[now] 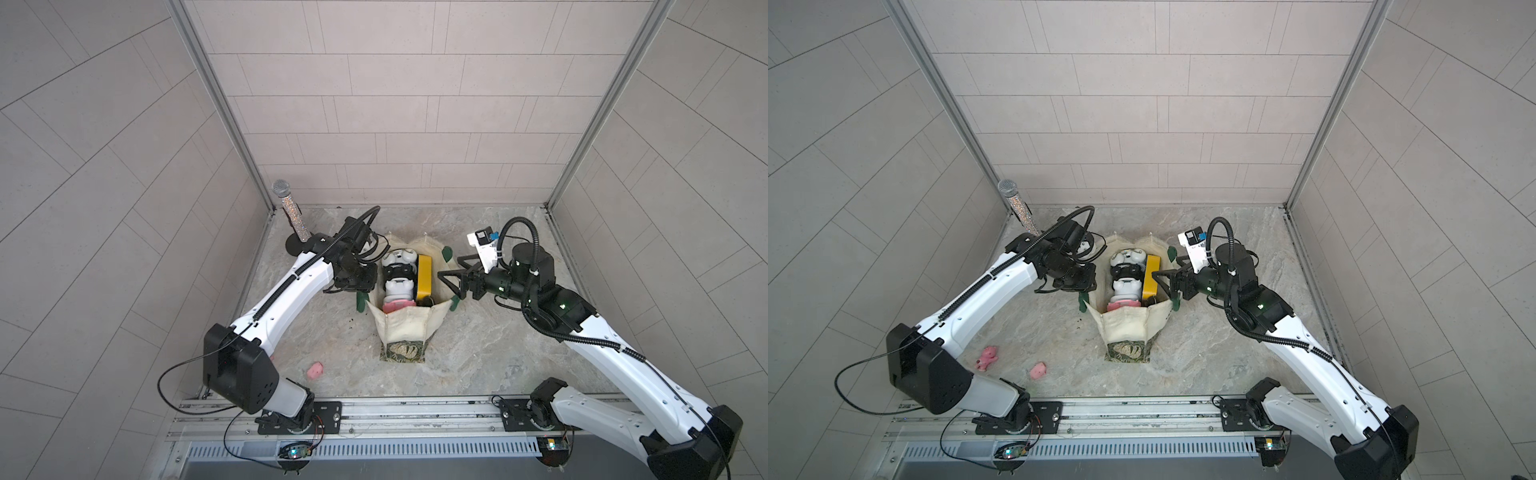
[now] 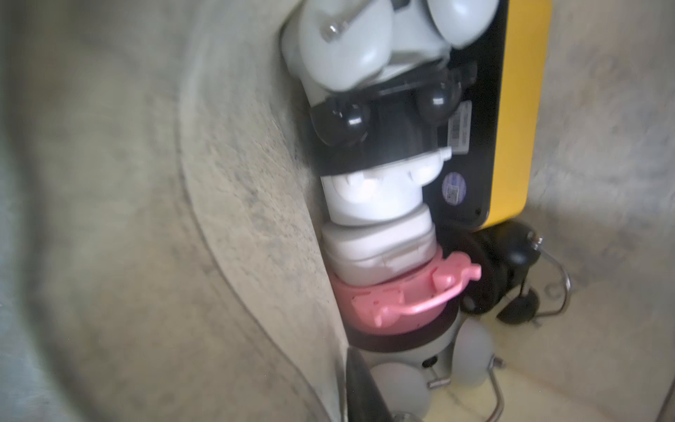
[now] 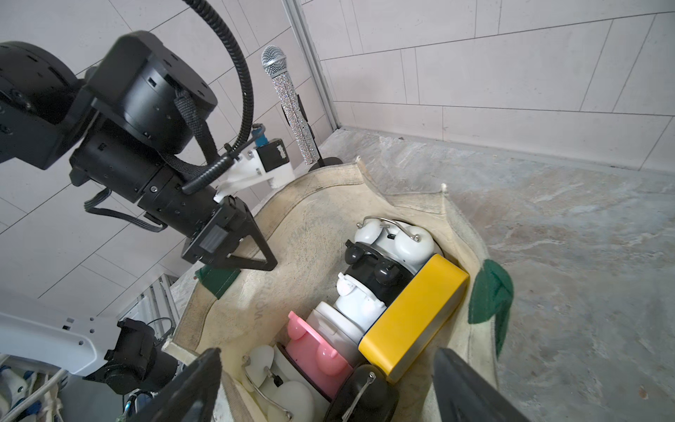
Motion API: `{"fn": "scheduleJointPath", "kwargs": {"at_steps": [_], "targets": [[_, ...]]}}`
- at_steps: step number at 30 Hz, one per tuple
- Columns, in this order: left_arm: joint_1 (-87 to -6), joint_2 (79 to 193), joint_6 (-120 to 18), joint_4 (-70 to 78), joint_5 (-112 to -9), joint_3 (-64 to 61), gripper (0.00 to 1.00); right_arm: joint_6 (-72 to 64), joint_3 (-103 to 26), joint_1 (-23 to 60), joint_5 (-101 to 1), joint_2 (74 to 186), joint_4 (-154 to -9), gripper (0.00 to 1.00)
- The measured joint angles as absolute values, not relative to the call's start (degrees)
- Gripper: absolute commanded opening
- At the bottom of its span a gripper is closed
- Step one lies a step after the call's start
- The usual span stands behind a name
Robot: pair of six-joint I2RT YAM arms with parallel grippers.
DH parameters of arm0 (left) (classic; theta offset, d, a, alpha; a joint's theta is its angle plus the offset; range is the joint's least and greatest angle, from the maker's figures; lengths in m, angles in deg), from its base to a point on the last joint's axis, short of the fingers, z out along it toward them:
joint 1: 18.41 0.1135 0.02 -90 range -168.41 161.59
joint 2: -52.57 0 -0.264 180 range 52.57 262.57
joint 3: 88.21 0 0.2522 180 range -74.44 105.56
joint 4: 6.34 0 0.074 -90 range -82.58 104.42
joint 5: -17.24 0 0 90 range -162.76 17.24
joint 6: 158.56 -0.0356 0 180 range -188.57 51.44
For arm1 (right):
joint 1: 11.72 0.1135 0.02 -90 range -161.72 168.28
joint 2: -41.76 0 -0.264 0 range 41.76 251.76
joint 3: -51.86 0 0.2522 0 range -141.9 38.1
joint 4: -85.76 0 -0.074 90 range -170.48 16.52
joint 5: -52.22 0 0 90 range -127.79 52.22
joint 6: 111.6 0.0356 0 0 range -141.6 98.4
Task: Take the alarm clock out of the canvas bag
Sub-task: Pick up the canvas bag from the center of the board.
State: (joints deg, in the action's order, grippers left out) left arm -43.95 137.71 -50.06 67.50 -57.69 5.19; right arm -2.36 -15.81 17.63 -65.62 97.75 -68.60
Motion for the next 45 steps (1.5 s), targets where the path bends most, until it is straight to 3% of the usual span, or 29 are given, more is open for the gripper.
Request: {"fn": "scheduleJointPath", "kwargs": {"at_steps": [3, 15, 24, 32, 45], "targets": [[-44.1, 139.5, -51.5, 69.1, -58.5, 7.8, 0.00, -2.8, -15.8, 18.6, -64.9, 97.8, -68.7, 0.92], [-47.1, 143.8, -62.7, 78.0, -65.0, 23.6, 0.00, -6.9, -13.0, 23.7, -58.8, 97.3, -69.1, 0.93], [-48.1, 144.0, -69.1, 80.1, -67.7, 26.8, 0.00, -12.7, -10.4, 29.8, -53.5, 97.8, -69.5, 0.89], [-48.1, 144.1, -73.2, 80.5, -65.9, 27.6, 0.00, -25.1, -5.8, 39.1, -43.5, 100.6, -70.7, 0.85], [-48.1, 144.3, -73.1, 80.7, -63.7, 27.6, 0.00, -57.0, 1.0, 39.3, -36.3, 104.3, -80.5, 0.85]]}}
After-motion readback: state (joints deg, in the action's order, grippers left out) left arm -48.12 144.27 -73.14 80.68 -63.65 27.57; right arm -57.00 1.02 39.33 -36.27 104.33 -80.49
